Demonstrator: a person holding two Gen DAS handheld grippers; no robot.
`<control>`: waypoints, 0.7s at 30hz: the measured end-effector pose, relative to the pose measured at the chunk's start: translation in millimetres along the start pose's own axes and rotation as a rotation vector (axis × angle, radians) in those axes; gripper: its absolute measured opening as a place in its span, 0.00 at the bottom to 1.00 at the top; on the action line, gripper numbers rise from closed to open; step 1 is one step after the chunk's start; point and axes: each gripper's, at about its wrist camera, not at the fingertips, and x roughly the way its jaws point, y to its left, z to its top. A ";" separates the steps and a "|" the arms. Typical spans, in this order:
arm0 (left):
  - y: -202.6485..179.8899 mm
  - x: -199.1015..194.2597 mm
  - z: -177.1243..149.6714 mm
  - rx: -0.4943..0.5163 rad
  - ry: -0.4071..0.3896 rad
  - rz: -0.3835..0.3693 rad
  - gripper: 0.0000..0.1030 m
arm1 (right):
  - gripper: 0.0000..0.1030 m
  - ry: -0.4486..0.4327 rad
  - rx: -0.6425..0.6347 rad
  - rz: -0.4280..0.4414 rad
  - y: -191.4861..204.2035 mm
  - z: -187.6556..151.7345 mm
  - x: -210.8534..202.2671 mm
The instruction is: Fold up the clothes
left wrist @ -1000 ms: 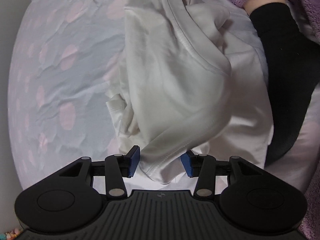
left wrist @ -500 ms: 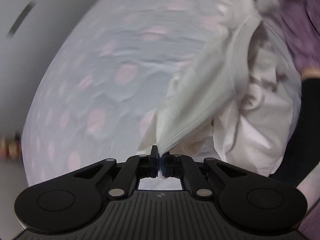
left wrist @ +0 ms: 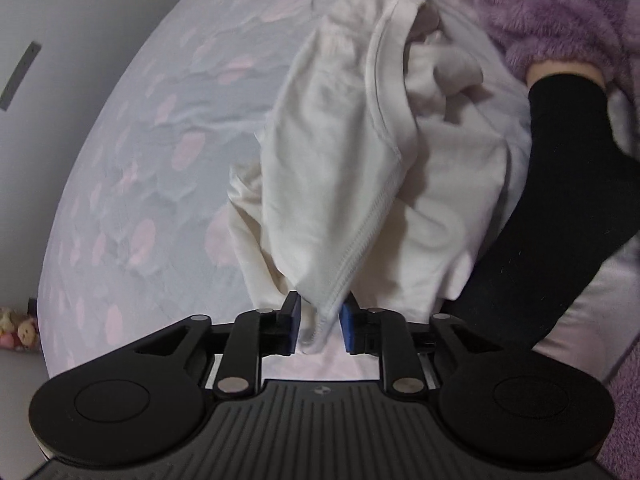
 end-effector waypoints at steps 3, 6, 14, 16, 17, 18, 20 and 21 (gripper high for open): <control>0.3 -5.7 10.1 0.083 -0.015 -0.005 0.32 | 0.03 0.007 -0.005 -0.002 1.0 0.0 1.0; -5.1 -7.0 19.8 0.196 -0.015 -0.030 0.38 | 0.03 0.010 -0.008 -0.002 1.2 0.0 1.4; -4.9 3.8 48.6 0.275 -0.003 -0.177 0.38 | 0.03 0.013 0.001 0.008 -0.3 -0.4 2.7; -3.6 13.3 50.7 0.283 0.028 -0.180 0.38 | 0.03 0.014 0.002 0.010 -0.4 -0.4 3.4; -3.0 18.3 50.6 0.283 0.044 -0.176 0.34 | 0.03 0.014 0.004 0.011 -0.5 -0.4 3.7; -2.3 23.3 50.2 0.283 0.060 -0.172 0.25 | 0.03 0.014 0.005 0.013 -0.7 -0.3 3.9; -1.0 31.1 49.4 0.277 0.080 -0.159 0.14 | 0.03 0.015 0.007 0.016 -0.8 -0.5 4.2; -0.3 32.3 49.2 0.269 0.078 -0.153 0.09 | 0.03 0.015 0.009 0.018 -1.1 -0.6 4.3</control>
